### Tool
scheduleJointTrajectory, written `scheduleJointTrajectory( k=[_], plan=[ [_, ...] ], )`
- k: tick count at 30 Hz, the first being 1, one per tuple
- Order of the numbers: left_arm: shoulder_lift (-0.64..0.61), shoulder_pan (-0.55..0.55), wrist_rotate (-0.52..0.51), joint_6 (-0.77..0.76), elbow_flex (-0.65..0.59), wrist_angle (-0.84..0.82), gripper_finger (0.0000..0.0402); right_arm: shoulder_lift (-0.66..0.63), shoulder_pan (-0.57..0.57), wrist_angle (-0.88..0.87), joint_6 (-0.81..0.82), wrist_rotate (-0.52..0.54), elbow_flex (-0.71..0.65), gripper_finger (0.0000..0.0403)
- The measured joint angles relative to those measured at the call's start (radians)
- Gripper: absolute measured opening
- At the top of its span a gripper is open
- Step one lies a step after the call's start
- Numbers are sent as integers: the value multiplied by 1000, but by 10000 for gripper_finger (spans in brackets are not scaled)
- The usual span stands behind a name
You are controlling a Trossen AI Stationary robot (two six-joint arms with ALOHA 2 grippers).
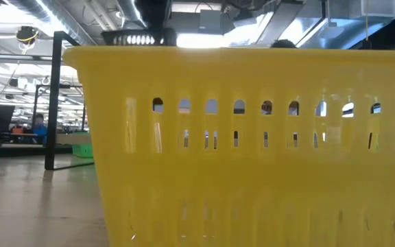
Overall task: Stack baskets on shelf by color
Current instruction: Put the left black bin on the shelf
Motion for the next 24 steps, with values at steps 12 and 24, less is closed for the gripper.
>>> scheduleJointTrajectory(
  k=[12,24],
  plan=[
    [0,-60,-1,3,-266,203,0,1,0,-8,2,0,0,6],
    [0,-62,-4,-4,-334,230,35,0,0,-8,2,2,0,6]
  ],
)
